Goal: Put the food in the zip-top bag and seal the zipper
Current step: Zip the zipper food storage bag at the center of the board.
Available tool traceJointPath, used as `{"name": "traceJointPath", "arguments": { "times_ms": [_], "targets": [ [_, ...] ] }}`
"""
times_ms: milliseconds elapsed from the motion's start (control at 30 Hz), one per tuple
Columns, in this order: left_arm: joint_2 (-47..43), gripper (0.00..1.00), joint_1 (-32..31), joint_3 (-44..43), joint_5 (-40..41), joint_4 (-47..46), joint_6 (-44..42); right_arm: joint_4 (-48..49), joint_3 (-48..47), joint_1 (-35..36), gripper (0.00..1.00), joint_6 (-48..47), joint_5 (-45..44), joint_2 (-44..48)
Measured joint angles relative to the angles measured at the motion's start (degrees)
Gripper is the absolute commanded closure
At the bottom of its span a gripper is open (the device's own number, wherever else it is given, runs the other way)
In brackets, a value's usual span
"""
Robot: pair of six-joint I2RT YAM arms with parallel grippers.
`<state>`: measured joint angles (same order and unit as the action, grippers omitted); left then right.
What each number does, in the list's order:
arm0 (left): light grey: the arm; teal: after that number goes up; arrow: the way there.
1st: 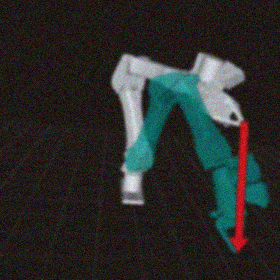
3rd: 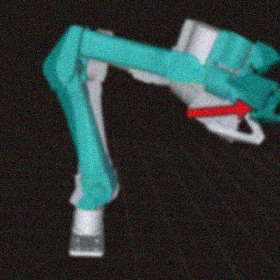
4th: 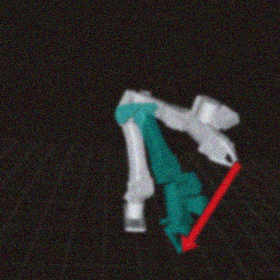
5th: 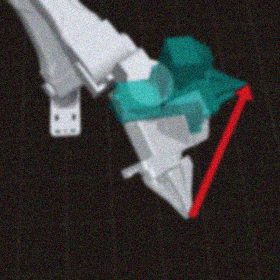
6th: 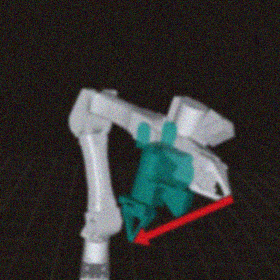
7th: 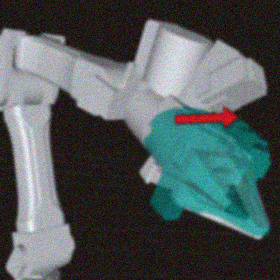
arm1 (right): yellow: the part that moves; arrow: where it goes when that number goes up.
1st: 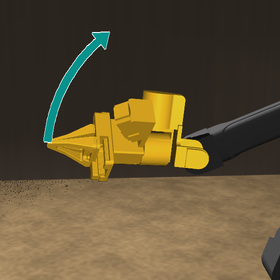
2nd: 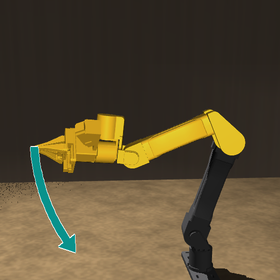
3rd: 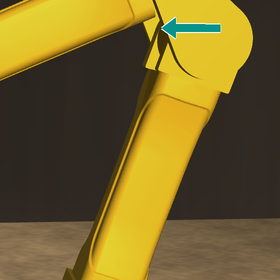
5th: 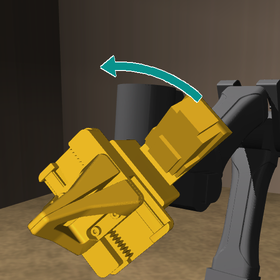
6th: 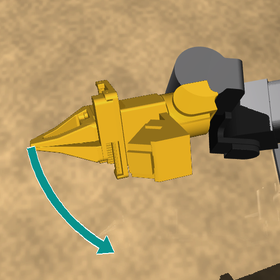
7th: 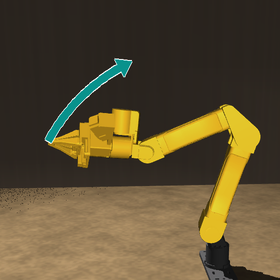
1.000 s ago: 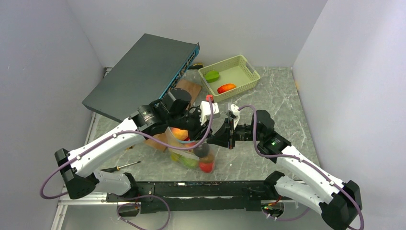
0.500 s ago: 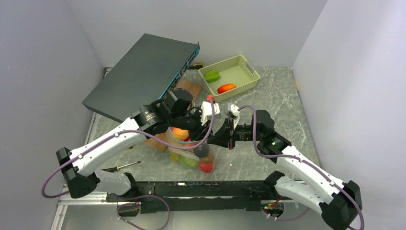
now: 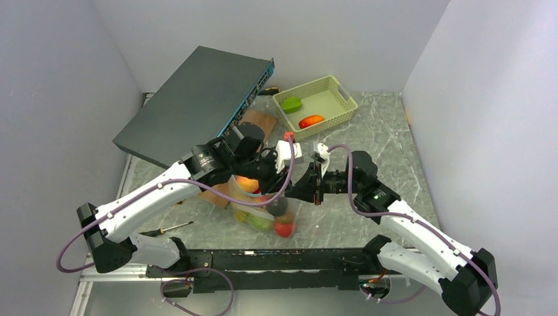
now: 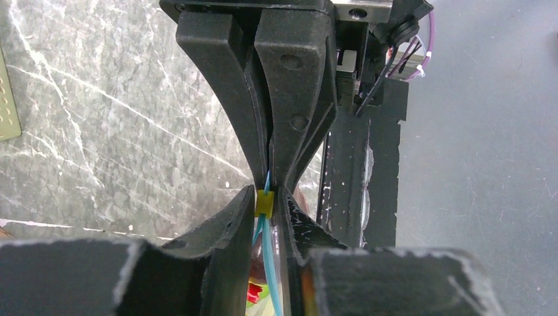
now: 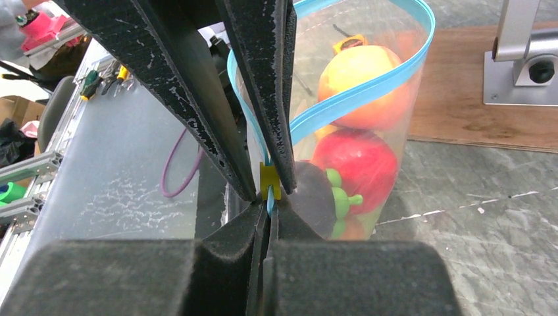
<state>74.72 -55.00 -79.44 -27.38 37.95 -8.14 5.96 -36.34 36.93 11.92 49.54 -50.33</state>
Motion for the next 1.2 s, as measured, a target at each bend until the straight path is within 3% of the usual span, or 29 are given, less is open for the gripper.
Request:
{"name": "traceJointPath", "arguments": {
  "times_ms": [167,300,633,900,1033,1100,1200],
  "targets": [
    [0.00,0.93,0.00,0.13,0.20,0.13,-0.17,-0.09,0.00,0.00,1.00,0.04,-0.17,-0.02],
    [0.00,0.99,0.00,0.13,0.66,0.28,-0.83,-0.50,0.00,0.04,1.00,0.33,-2.62,0.46],
    [0.00,1.00,0.31,-0.35,3.50,1.42,-3.37,-5.33,2.80,0.57,1.00,3.08,-17.73,10.93],
    [-1.99,1.00,1.20,-0.24,4.35,3.98,-4.24,-7.87,3.34,0.61,1.00,4.33,-22.93,15.76],
    [-3.98,1.00,1.22,1.07,4.28,5.49,-4.17,-10.67,0.35,0.44,0.76,3.41,-17.64,11.69],
    [-4.74,1.00,1.46,1.49,4.24,6.51,-4.13,-12.35,-3.23,0.20,0.57,3.08,-13.55,7.61],
    [-5.38,1.00,1.88,2.10,4.13,6.97,-3.96,-13.20,-5.55,-0.02,0.51,2.82,-8.96,3.21]
  ]
}}
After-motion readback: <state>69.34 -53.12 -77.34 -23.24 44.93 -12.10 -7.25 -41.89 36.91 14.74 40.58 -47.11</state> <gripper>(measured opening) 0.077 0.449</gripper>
